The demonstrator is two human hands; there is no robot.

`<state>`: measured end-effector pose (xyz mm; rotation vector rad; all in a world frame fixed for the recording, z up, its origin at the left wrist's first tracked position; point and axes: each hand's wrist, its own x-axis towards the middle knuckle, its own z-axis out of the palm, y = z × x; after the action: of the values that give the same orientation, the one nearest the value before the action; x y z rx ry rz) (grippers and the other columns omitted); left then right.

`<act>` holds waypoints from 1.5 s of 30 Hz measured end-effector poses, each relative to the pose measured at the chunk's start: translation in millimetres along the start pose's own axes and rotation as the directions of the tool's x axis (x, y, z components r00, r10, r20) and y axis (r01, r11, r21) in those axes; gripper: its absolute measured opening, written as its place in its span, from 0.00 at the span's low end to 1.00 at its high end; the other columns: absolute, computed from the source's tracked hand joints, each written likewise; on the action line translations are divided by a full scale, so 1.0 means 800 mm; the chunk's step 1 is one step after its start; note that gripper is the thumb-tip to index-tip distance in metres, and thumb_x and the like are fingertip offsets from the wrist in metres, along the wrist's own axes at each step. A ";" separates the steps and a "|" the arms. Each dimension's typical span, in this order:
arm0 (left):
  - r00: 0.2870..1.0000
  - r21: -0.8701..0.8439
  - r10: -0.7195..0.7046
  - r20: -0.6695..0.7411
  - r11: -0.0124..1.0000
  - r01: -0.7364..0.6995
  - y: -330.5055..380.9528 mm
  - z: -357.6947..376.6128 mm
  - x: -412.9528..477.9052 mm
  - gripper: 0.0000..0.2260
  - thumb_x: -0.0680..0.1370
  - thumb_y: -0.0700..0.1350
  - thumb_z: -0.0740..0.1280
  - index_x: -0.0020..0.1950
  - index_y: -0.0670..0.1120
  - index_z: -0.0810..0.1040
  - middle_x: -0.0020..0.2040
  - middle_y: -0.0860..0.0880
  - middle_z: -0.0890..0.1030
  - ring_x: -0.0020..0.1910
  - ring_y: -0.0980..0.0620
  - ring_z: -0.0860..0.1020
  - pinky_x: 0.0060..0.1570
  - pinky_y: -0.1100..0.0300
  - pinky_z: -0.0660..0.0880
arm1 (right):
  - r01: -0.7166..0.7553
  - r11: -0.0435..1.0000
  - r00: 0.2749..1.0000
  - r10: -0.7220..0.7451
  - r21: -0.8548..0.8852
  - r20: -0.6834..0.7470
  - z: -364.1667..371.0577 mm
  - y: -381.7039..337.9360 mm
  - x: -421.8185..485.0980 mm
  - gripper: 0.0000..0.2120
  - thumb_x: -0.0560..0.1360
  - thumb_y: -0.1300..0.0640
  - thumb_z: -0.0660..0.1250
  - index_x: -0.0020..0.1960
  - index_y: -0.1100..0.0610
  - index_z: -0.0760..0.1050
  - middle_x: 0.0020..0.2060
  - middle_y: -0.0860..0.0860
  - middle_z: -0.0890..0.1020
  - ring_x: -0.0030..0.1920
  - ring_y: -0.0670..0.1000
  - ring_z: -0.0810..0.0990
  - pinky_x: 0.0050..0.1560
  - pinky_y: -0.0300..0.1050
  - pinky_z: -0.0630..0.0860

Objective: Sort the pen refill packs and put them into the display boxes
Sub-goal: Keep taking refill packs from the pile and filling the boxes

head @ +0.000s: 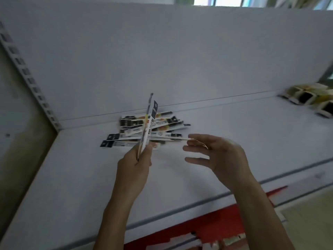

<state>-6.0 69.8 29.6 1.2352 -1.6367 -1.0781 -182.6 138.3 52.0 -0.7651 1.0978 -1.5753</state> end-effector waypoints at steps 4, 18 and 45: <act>0.992 0.054 0.082 0.099 0.995 -0.088 0.037 0.088 -0.015 0.10 0.79 0.50 0.60 0.45 0.47 0.78 0.36 0.44 0.75 0.32 0.54 0.71 0.30 0.67 0.66 | 0.094 0.993 0.984 -0.104 -0.076 -0.145 -0.082 -0.038 -0.043 0.24 0.68 0.81 0.47 0.50 0.69 0.78 0.40 0.60 0.82 0.45 0.58 0.83 0.43 0.50 0.82; 0.829 -0.174 0.264 0.493 0.963 -0.204 0.144 0.425 -0.143 0.10 0.79 0.46 0.60 0.42 0.54 0.79 0.28 0.57 0.76 0.27 0.63 0.73 0.27 0.72 0.66 | 0.181 0.845 0.507 -0.518 -0.503 -0.689 -0.380 -0.136 -0.234 0.10 0.72 0.45 0.64 0.38 0.50 0.74 0.35 0.56 0.79 0.39 0.57 0.81 0.43 0.50 0.77; 0.859 0.081 0.181 0.478 0.965 -0.249 0.266 0.773 0.010 0.09 0.78 0.44 0.60 0.44 0.53 0.78 0.28 0.52 0.71 0.25 0.56 0.69 0.24 0.65 0.63 | -0.212 0.630 0.547 -0.556 -0.747 -0.625 -0.732 -0.257 -0.058 0.08 0.78 0.52 0.61 0.42 0.53 0.75 0.26 0.48 0.77 0.28 0.47 0.77 0.36 0.54 0.78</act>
<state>-648.1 195.3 36.0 0.8823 -2.1946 -1.1949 -765.6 354.4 21.2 -0.6582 2.6305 -1.6602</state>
